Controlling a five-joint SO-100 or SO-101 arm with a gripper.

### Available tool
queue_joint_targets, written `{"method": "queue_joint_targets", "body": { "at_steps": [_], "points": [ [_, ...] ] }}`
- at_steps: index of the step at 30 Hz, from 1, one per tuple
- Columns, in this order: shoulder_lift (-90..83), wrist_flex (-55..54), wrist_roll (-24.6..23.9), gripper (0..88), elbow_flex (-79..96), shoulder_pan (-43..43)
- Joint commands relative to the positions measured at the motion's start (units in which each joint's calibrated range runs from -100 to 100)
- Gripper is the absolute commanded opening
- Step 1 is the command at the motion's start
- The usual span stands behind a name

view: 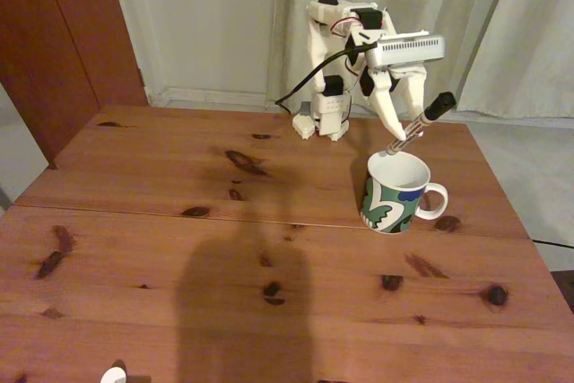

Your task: Clean up the desk and place the pens and markers into the cup

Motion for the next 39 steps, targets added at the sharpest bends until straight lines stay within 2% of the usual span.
{"method": "queue_joint_targets", "body": {
  "at_steps": [1, 5, 9, 11, 31, 33, 35, 39],
  "points": [
    [-2.4, -4.5, -0.8, 0.9, 0.1, -0.8],
    [-2.4, -8.2, -2.1, 2.2, 1.6, -0.8],
    [-2.4, -8.1, -2.0, 10.0, 2.0, -0.6],
    [-2.4, -7.7, -2.0, 11.0, 2.0, -0.7],
    [-2.4, -8.2, -2.0, 10.8, 2.1, 2.3],
    [-2.5, -8.2, -2.0, 8.3, 2.1, 3.2],
    [-3.7, -8.3, -2.2, 1.1, 2.2, 3.8],
    [-11.9, -8.3, -2.1, 1.0, 4.3, 4.2]
  ]
}}
